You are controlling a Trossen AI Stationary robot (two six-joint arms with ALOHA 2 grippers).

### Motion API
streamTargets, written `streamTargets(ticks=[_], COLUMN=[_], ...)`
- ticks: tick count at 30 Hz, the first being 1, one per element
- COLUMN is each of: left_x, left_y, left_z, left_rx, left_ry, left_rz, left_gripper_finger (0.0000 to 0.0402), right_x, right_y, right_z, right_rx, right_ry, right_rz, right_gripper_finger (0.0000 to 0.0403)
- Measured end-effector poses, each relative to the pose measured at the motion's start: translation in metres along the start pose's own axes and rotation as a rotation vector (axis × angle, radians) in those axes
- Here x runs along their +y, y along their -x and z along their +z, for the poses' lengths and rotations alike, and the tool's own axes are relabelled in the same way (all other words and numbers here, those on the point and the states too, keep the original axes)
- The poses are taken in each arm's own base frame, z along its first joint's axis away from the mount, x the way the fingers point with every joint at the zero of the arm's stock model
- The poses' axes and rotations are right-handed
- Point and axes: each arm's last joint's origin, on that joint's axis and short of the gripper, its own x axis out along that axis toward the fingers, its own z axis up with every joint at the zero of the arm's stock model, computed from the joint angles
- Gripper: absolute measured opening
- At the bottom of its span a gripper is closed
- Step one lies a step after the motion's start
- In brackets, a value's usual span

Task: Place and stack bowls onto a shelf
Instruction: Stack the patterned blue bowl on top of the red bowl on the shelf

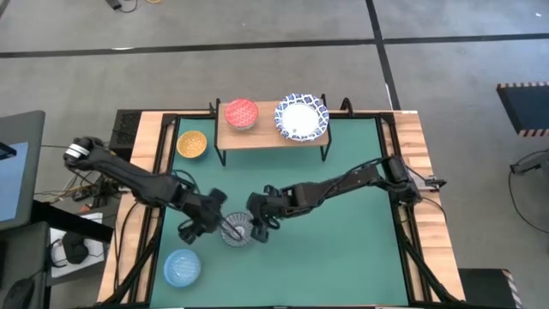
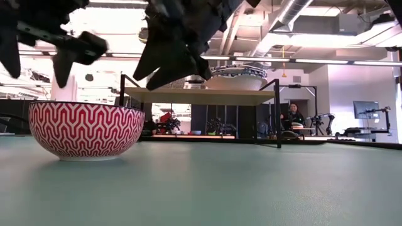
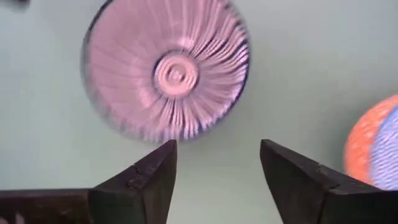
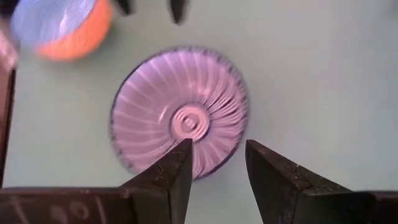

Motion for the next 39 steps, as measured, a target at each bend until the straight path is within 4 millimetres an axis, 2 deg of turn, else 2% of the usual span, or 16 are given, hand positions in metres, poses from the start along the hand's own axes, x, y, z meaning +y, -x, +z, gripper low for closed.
streamTargets(ticks=[5,7,9,14,17,22,25,29,34,39], left_x=[-0.001,-0.001,-0.001,0.0,0.0,0.0,0.0,0.002,0.006,0.01], left_y=[0.031,0.04,0.045,0.05,0.05,0.05,0.05,0.051,0.052,0.06], left_z=[-0.018,-0.024,-0.028,-0.031,-0.032,-0.033,-0.034,-0.035,-0.036,-0.041], left_rx=[0.0,-0.013,-0.026,-0.056,-0.06,-0.047,-0.035,-0.044,-0.06,-0.097], left_ry=[0.416,0.521,0.59,0.669,0.713,0.731,0.735,0.786,0.867,0.951], left_rz=[0.122,0.178,0.222,0.306,0.31,0.313,0.321,0.332,0.344,0.378], left_gripper_finger=[0.0225,0.0224,0.0222,0.0222,0.0222,0.0221,0.0221,0.0221,0.0221,0.0221], right_x=[-0.014,-0.017,-0.018,-0.015,-0.017,-0.016,-0.017,-0.021,-0.03,-0.043], right_y=[-0.002,-0.003,-0.015,-0.045,-0.056,-0.056,-0.055,-0.046,-0.024,0.026], right_z=[0.007,0.01,0.011,-0.01,-0.019,-0.017,-0.02,-0.013,0.007,0.054], right_rx=[-0.035,-0.06,-0.092,-0.001,0.053,0.047,0.077,0.09,0.083,-0.016], right_ry=[-0.132,-0.156,-0.165,-0.16,-0.179,-0.158,-0.153,-0.133,-0.118,-0.059], right_rz=[-0.067,-0.063,-0.043,-0.041,-0.074,-0.059,-0.071,-0.054,-0.05,-0.04], right_gripper_finger=[0.0176,0.0176,0.0176,0.0176,0.0176,0.0169,0.0134,0.0039,0.0033,0.0033])
